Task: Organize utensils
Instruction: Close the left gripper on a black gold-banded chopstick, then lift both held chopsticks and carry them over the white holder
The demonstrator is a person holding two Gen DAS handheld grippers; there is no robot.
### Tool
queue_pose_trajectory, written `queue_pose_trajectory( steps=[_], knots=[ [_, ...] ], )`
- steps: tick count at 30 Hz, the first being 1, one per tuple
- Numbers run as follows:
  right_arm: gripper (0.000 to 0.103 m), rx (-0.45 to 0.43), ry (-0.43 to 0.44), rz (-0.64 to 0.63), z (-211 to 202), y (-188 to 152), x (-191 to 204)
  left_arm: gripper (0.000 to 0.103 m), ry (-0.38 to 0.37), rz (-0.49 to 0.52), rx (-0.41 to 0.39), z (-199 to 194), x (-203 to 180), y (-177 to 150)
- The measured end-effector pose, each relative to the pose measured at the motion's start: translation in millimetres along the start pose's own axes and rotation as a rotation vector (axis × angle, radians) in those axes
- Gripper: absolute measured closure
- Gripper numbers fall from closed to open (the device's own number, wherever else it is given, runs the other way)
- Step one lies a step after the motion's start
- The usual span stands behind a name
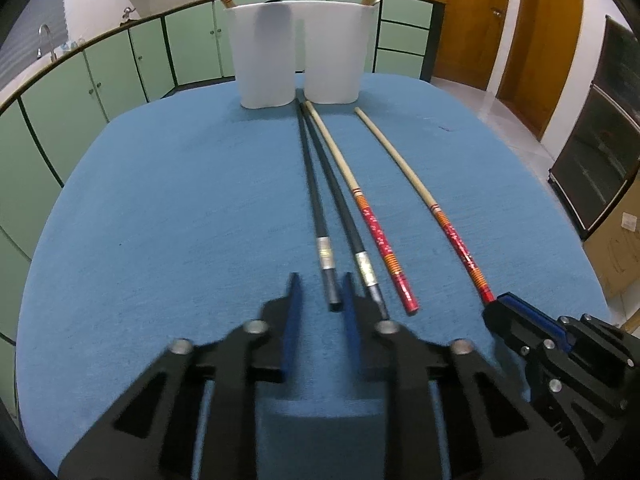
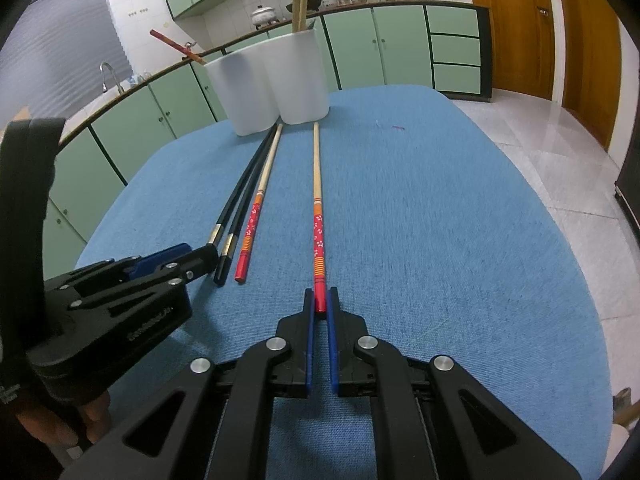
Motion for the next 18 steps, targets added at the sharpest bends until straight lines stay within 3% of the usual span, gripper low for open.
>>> queue_pose_trajectory(
  steps=[8,18],
  knots=[
    [0.097,-0.016,0.014,0.004,-7.7,1.7,-0.8,0.097,-0.022,-0.032,-0.005,-11.1,6.8,1.2],
    [0.097,-0.192,0.029,-0.066,-67.8,52.2,7.2,0.097,0.008,-0.010,-0.191,-84.3,24.7,38.3]
  ],
)
Point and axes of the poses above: each gripper's, at about its wrist camera, not at the fingertips, and z roughly the way its jaws point, x to its left, y to its top, the point moved 2 cm from there along z, roughly the way its jaws point, and after that the axes turned 8 degrees about -x, right-handed, at the moved point
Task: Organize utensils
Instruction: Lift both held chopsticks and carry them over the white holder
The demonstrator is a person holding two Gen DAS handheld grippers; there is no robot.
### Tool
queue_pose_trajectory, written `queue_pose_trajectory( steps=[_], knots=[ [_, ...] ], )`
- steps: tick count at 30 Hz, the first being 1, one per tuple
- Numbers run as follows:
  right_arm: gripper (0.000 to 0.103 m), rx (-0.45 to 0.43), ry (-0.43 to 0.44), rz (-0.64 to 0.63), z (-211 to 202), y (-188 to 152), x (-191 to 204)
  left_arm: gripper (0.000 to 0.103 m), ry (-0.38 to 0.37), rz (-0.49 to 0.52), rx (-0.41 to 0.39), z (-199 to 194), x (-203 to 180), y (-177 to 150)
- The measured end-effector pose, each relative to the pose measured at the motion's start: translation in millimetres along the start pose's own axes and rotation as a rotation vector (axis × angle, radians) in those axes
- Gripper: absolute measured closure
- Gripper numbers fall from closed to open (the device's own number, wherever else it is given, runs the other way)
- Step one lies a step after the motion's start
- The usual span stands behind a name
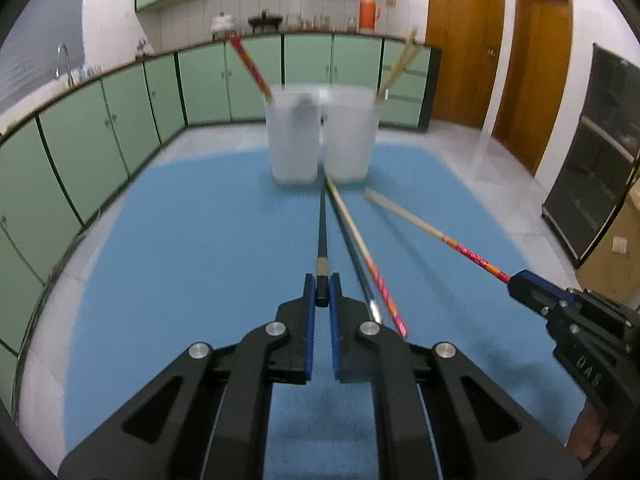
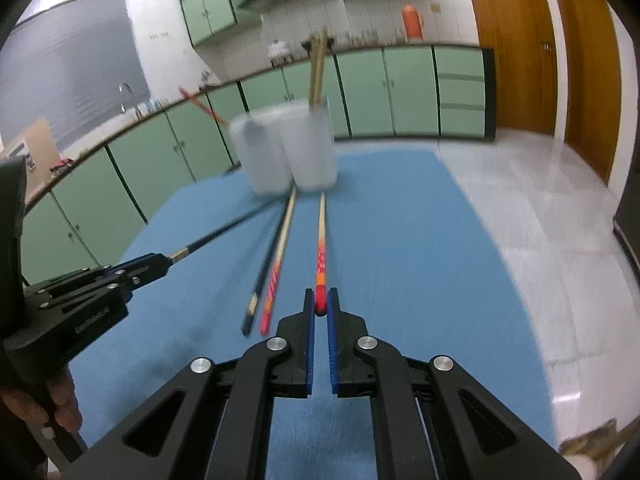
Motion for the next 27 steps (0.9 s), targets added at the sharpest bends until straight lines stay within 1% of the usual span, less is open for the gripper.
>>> queue_pose_trajectory(
  steps=[5,11,15,20,27],
  knots=[
    [0.097,-0.095,0.024,-0.032,-22.3,41.9,3.2,0.097,-0.016,0.000,-0.105,-29.4,3.7,36.6],
    [0.097,-0.168,0.074,-0.043,-36.0,88.8,8.2,0.097,-0.059,-0.014,-0.192,-47.1,2.8,78.5],
    [0.097,-0.175,0.112,-0.051,-37.0,114.2,13.3,0.097,-0.087,-0.009,-0.223,-55.1,0.1,96.0],
    [0.097,-0.169,0.157,-0.065,-34.3,132.5,18.1,0.097,-0.128,-0.029,-0.237,-58.2,-1.1,113.1],
    [0.097,-0.183,0.197,-0.075,-32.7,152.5,25.3,0.097,-0.135,-0.029,-0.277,-66.8,3.7,125.1]
  ],
)
Point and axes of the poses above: each gripper's, at about its wrist camera, not at the fingertips, and z roughly the way its jaws point, x to its left, y to its top, the point moved 2 cm from there along z, roughly the way its jaws point, and after that the axes turned 8 degrees about -x, right-handed, at the moved point
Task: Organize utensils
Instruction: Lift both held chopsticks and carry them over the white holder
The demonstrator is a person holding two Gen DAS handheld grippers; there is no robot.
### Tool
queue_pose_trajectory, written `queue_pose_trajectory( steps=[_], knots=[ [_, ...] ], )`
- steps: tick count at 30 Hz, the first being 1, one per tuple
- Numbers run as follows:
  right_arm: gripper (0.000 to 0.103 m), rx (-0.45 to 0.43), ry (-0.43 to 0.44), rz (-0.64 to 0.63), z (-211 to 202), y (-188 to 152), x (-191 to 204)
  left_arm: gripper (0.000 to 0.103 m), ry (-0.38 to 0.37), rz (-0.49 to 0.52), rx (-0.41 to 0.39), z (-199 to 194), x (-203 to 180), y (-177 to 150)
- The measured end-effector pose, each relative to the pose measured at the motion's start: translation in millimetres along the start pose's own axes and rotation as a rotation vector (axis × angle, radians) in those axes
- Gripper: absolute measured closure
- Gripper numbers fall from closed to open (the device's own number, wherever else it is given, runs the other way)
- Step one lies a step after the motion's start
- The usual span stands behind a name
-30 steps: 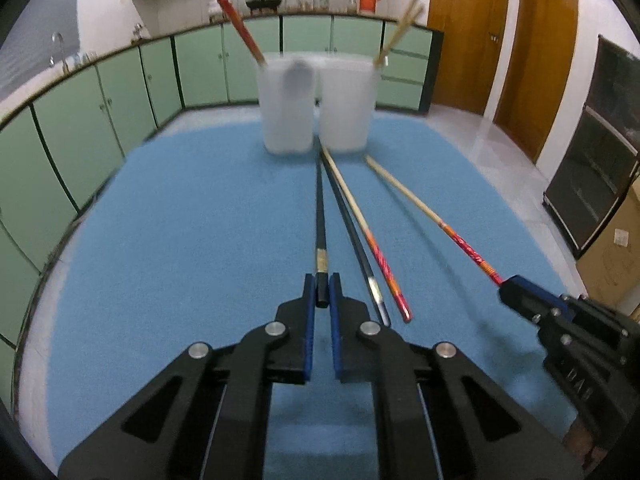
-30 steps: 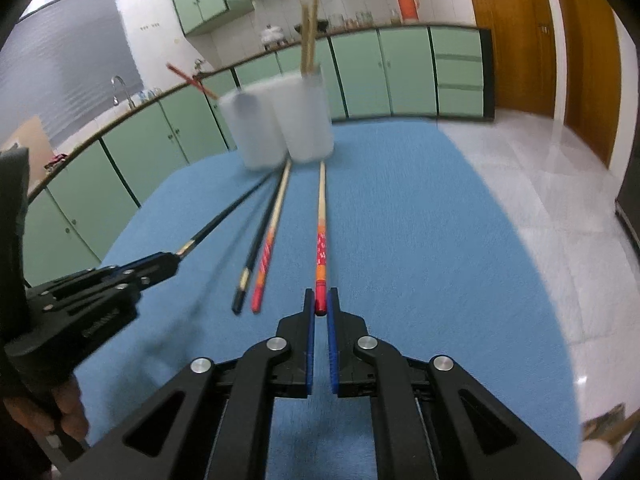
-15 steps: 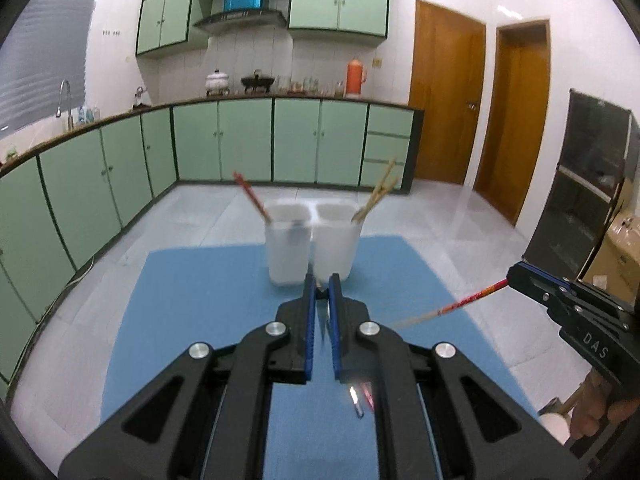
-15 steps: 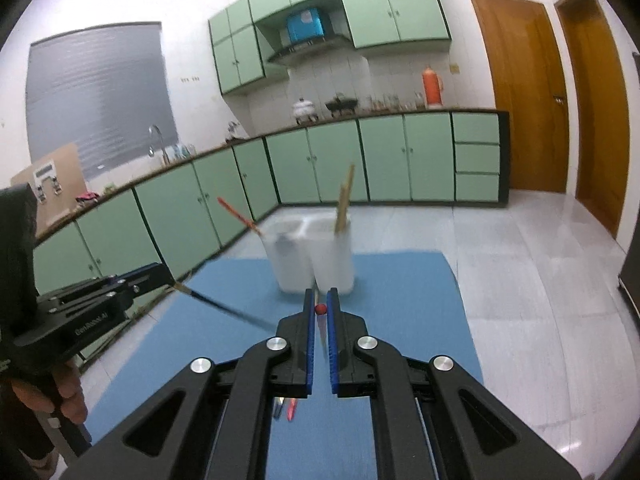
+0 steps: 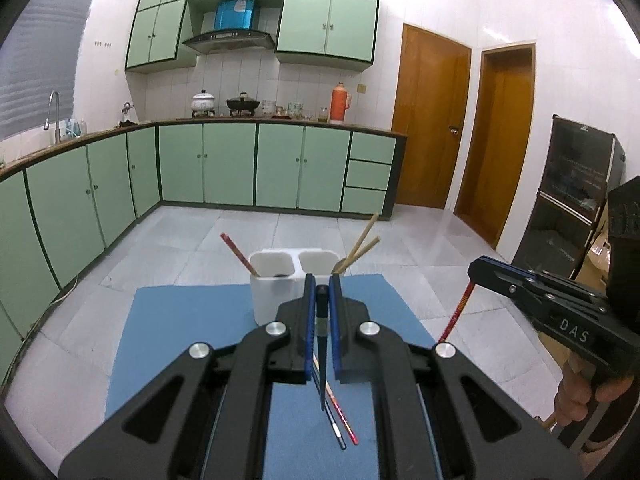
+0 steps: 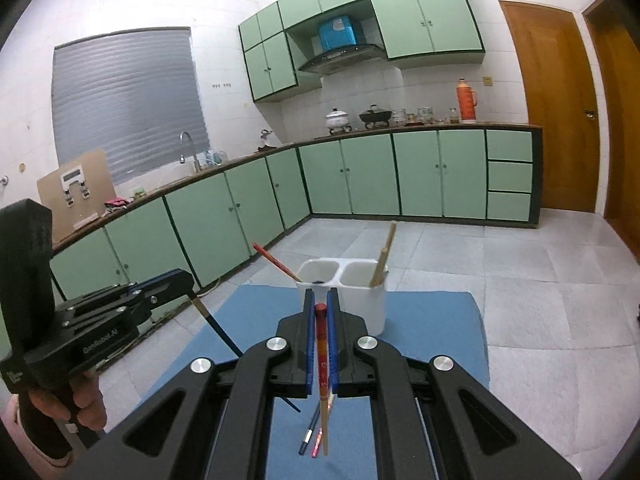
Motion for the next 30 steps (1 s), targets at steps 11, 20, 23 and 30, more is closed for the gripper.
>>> queue_pose_trajectory(
  steps=[11,20,23,30],
  knots=[
    [0.097,-0.100,0.020,-0.049,19.3,58.2,10.3,0.097,0.023,0.012,-0.114,10.6,8.8,49.3],
    [0.097,-0.213,-0.020,-0.078,51.6,119.7,5.4,0.097,0.048,0.042,-0.228,42.0,5.7,102.9],
    [0.097,-0.242,-0.049,-0.081,68.0,131.9,0.3,0.097,0.060,0.044,-0.243,61.3,5.4,113.1],
    [0.098,-0.237,-0.090,-0.068,120.7,133.1,-19.6,0.097,0.092,0.066,-0.250,118.5,9.4,119.2]
  ],
)
Point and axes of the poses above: each gripper's, at about its wrist camera, not at the fingertips, and z roughly the way its jaws point, x to its left, y to its top, the point moved 2 cm from there along z, roughly the way its jaws point, and after that the axes turned 8 degrees about -x, right-handed, at the moved point
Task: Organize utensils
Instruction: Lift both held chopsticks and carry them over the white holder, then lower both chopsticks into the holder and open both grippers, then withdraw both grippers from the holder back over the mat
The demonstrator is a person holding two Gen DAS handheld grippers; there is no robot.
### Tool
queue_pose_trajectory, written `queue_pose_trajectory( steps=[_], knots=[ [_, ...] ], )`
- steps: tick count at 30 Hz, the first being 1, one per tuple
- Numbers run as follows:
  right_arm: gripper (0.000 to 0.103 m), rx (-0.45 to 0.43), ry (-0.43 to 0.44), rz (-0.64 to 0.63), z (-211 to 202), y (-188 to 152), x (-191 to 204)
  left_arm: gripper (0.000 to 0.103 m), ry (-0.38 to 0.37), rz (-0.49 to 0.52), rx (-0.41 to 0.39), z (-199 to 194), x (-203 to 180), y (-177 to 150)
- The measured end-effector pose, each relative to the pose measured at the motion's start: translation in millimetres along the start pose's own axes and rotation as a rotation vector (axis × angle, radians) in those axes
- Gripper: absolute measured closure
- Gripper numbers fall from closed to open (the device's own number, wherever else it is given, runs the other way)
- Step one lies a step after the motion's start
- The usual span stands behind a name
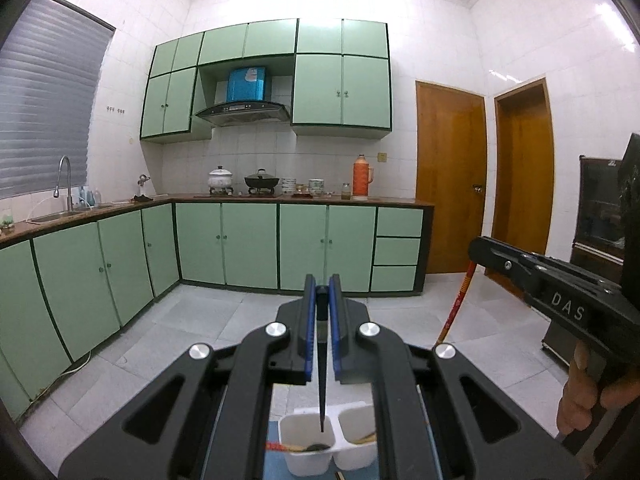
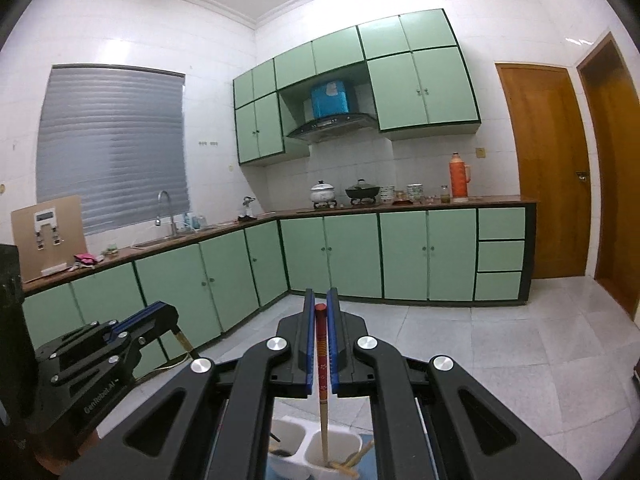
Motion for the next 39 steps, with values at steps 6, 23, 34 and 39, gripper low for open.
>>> queue_pose_trajectory(
  steps=[6,23,34,39],
  knots=[
    [0.098,0.047,-0.010,0.008,34.0,-29.4,-8.2,0.097,0.000,0.015,0.051,35.1,0.9,-28.9],
    [0.075,0.167,-0.017,0.045,29.2,-80.7,-28.5,0.067,-0.016,0.000,0.156,39.2,21.2,-68.8],
    [0.033,0.077,-0.075,0.065,-41.7,-73.1,-35.9,0.027,-0.003,-0.026,0.043,-36.3,22.7,-53.5],
    [0.019,0.050,-0.095,0.079,-85.9,-88.4,-32.2,0.017,0.005,-0.023,0.028,-79.6,16.6,-69.0]
  ],
)
Point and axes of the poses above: each gripper's, at about its wrist camera, not at the fingertips, and z roughly the way its jaws point, x to its left, y to its top, the point moved 2 cm from there along z, roughly the way its jaws point, and after that the axes turned 8 degrees about -x, right-handed, at the moved point
